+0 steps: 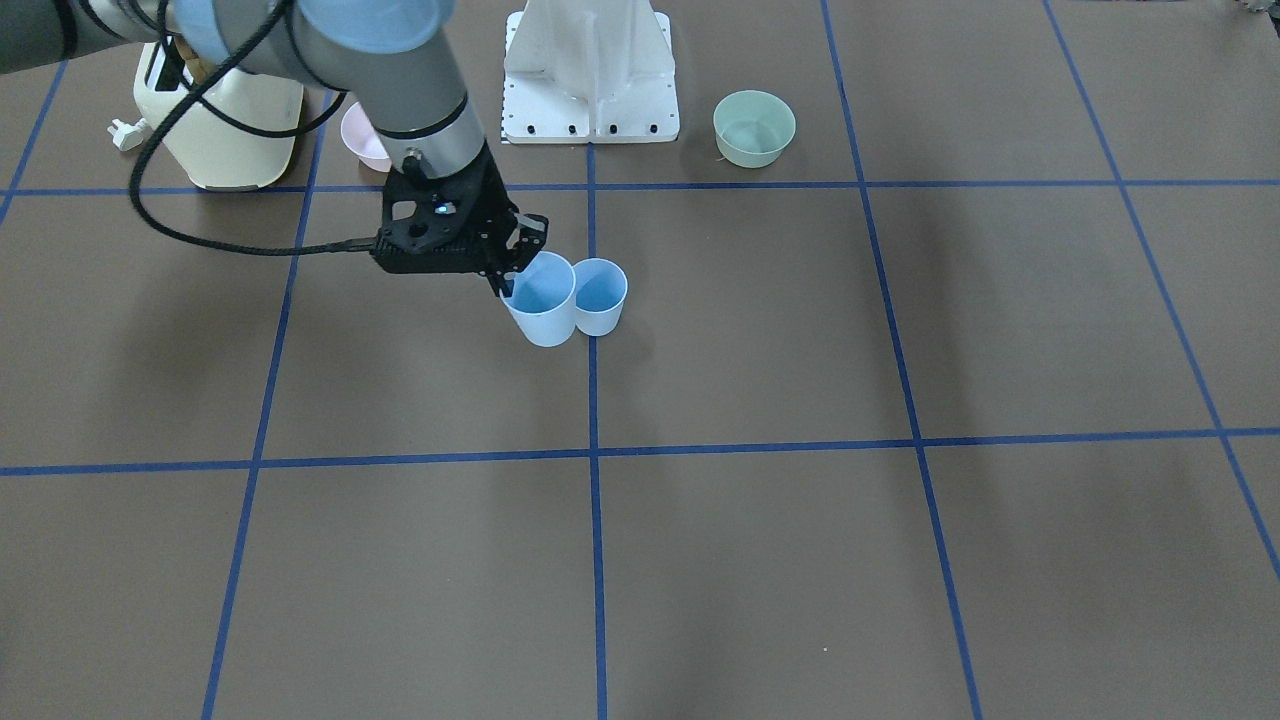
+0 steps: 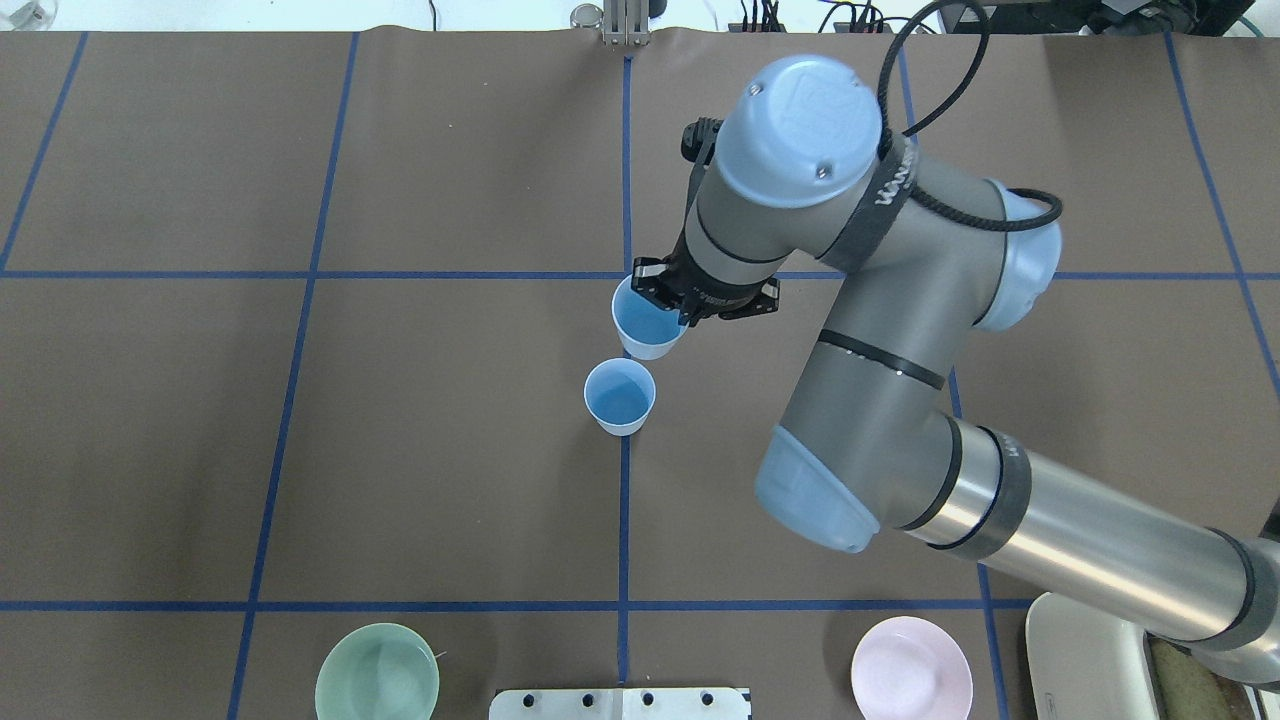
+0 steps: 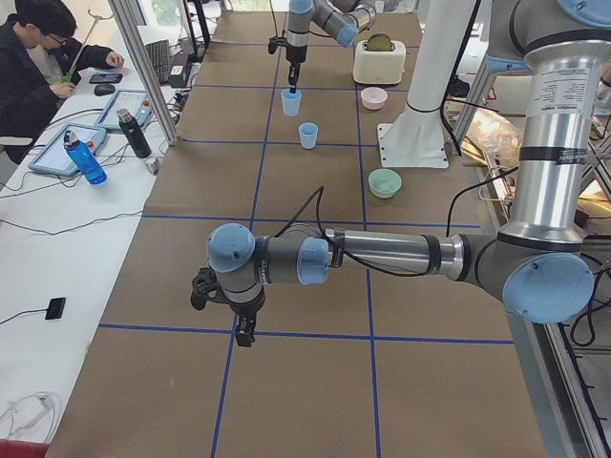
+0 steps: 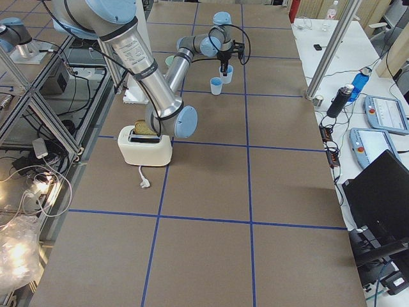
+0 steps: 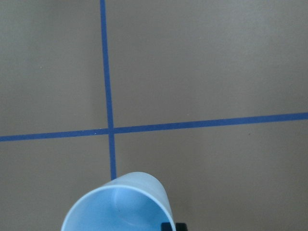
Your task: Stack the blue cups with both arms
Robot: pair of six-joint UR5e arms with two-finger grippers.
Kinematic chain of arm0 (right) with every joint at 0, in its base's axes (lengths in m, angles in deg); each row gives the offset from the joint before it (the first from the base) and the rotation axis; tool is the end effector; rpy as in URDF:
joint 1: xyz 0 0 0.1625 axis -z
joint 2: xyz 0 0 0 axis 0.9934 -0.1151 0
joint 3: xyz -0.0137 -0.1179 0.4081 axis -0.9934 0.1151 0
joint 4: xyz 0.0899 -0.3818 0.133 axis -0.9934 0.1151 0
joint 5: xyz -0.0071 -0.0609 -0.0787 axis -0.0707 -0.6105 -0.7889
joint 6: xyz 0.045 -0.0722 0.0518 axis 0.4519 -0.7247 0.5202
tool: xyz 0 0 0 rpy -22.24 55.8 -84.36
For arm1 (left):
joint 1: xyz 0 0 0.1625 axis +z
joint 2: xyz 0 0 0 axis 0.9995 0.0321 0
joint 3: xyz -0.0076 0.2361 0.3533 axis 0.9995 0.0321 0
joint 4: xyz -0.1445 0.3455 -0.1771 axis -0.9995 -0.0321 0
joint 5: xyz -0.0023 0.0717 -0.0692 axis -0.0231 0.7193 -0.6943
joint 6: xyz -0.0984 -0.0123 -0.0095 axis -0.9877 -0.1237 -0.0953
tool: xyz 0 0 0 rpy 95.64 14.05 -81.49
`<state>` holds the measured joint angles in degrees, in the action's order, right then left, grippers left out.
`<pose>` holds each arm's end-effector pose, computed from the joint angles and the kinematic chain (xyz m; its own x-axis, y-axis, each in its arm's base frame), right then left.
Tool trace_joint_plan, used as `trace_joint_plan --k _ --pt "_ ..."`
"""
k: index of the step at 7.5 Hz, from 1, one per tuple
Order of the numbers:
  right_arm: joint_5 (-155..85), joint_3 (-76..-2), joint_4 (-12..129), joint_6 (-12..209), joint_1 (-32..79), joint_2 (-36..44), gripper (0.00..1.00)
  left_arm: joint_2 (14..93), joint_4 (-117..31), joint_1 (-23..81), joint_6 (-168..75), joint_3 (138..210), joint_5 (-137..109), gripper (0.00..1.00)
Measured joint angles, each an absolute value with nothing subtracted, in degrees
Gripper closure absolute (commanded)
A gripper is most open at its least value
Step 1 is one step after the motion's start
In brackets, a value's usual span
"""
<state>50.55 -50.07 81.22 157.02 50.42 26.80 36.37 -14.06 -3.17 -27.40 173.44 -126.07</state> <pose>-0.4818 -0.4338 0.1339 0.6276 0.1167 0.7698 -0.1649 0.9862 -0.0150 -0.0764 -0.5089 0.6390 0.7227 0.0563 -0.6888 -0.0305 0.9983 0.0496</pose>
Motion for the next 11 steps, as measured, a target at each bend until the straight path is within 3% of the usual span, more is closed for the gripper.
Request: trace_joint_plan --k 6,7,9,11 --pt "46.29 -49.18 84.14 158.69 56.12 27.78 1.00 36.32 -14.06 -3.07 -27.26 173.16 -126.07 0.01" --pt "46.25 -49.02 84.02 158.68 56.26 27.78 0.84 36.32 -14.08 -3.04 -27.26 173.16 -126.07 0.01" --pt "46.23 -48.76 83.74 158.71 56.37 27.79 0.37 36.32 -14.13 -3.00 -27.26 173.16 -126.07 0.01" --pt "46.23 -48.85 83.65 158.66 56.29 27.79 0.16 36.32 -14.14 -2.95 -27.30 173.16 -126.07 0.01"
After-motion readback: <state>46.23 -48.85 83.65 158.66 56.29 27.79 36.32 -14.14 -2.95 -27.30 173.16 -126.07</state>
